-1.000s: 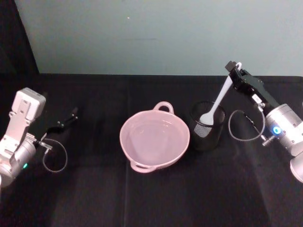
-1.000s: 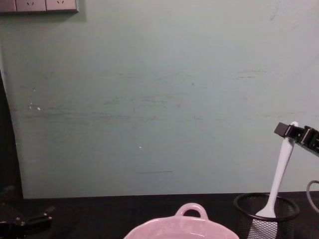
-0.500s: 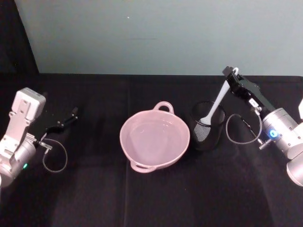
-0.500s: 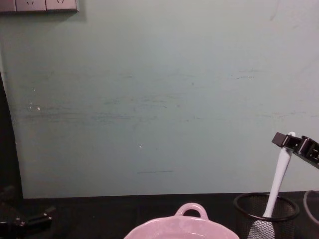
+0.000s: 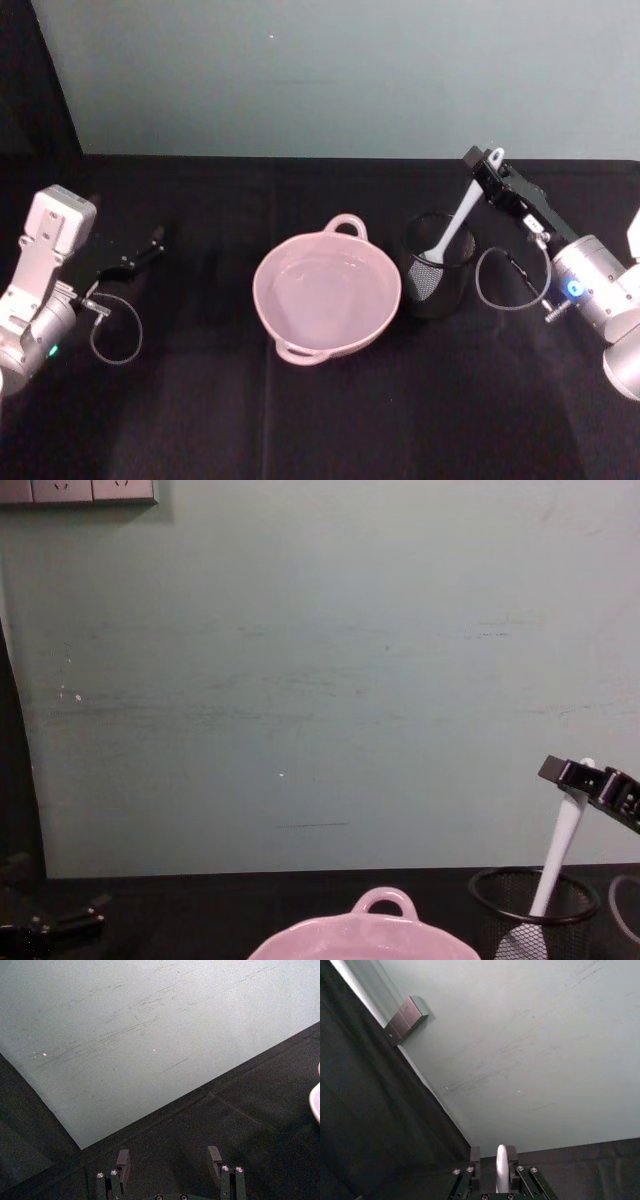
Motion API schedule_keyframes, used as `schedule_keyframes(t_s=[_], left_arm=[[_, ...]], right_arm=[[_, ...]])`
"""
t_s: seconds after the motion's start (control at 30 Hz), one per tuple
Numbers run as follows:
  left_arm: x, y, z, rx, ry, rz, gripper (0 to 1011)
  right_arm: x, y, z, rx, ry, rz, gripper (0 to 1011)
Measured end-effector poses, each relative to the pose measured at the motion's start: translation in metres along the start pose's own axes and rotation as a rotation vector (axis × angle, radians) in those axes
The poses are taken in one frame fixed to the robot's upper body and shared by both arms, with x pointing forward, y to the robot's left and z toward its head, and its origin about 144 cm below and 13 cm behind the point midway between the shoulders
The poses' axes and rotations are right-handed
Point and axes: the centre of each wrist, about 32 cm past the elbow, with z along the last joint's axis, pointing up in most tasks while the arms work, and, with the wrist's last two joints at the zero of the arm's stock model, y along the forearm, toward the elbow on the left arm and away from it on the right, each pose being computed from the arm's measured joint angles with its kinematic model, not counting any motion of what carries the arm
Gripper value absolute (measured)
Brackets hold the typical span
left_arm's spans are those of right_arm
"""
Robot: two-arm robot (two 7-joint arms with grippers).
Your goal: Use the one hand to pick up the spoon and stir the clear water in the bowl.
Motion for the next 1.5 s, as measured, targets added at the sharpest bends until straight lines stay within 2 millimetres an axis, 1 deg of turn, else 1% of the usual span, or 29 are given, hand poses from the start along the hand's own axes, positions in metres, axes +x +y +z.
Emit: schedule_keyframes(t_s=[0.1,0.17,0.2,0.23,0.3,0.33,0.4,0.43,0.53,0.57,0.63,0.67,0.73,0.77,0.87,0.97,1.07,1.17,1.2,1.37,1.43,1.5], left_arm=[[0.0,0.0,0.0,0.0,0.0,0.0,1011],[0.0,0.0,0.0,0.0,0.0,0.0,1011],[0.0,0.0,0.0,0.0,0.0,0.0,1011],[0.0,0.0,0.0,0.0,0.0,0.0,1011],[0.0,0.0,0.0,0.0,0.0,0.0,1011],[0.0,0.0,0.0,0.0,0.0,0.0,1011],[0.0,0.0,0.0,0.0,0.0,0.0,1011],[0.0,0.0,0.0,0.0,0.0,0.0,1011],[0.0,0.0,0.0,0.0,0.0,0.0,1011],[0.0,0.0,0.0,0.0,0.0,0.0,1011],[0.0,0.0,0.0,0.0,0.0,0.0,1011],[0.0,0.0,0.0,0.0,0.0,0.0,1011],[0.0,0.0,0.0,0.0,0.0,0.0,1011],[0.0,0.0,0.0,0.0,0.0,0.0,1011],[0.0,0.0,0.0,0.0,0.0,0.0,1011],[0.0,0.0,0.0,0.0,0.0,0.0,1011],[0.0,0.0,0.0,0.0,0.0,0.0,1011],[0.0,0.0,0.0,0.0,0.0,0.0,1011],[0.0,0.0,0.0,0.0,0.0,0.0,1011],[0.0,0.0,0.0,0.0,0.0,0.0,1011],[0.0,0.0,0.0,0.0,0.0,0.0,1011],[0.0,0.0,0.0,0.0,0.0,0.0,1011]], right_arm=[[0.0,-0.004,-0.002,-0.002,0.008,-0.015,378],[0.002,-0.008,-0.005,-0.004,0.019,-0.029,456],[0.004,-0.01,-0.008,-0.007,0.027,-0.039,474],[0.004,-0.012,-0.009,-0.008,0.031,-0.043,533],[0.006,-0.014,-0.012,-0.011,0.037,-0.051,580],[0.007,-0.016,-0.014,-0.012,0.043,-0.058,640],[0.008,-0.019,-0.016,-0.014,0.048,-0.063,678],[0.008,-0.02,-0.017,-0.015,0.051,-0.066,733],[0.007,-0.025,-0.02,-0.015,0.058,-0.07,788],[0.007,-0.028,-0.022,-0.017,0.061,-0.071,852],[0.006,-0.031,-0.022,-0.019,0.062,-0.07,886],[0.004,-0.034,-0.023,-0.021,0.061,-0.068,933],[0.003,-0.037,-0.023,-0.022,0.06,-0.068,958],[0.001,-0.04,-0.022,-0.022,0.057,-0.066,993],[-0.002,-0.046,-0.02,-0.025,0.046,-0.067,1003],[-0.008,-0.055,-0.014,-0.049,-0.007,-0.085,1002],[-0.013,-0.065,-0.006,-0.121,-0.126,-0.157,1003],[-0.015,-0.069,-0.001,-0.156,-0.196,-0.208,1002],[-0.015,-0.071,0.002,-0.173,-0.245,-0.239,1002],[-0.015,-0.07,0.006,-0.213,-0.407,-0.31,1003],[-0.012,-0.066,0.006,-0.23,-0.485,-0.34,1003],[-0.01,-0.062,0.006,-0.241,-0.527,-0.352,1002]])
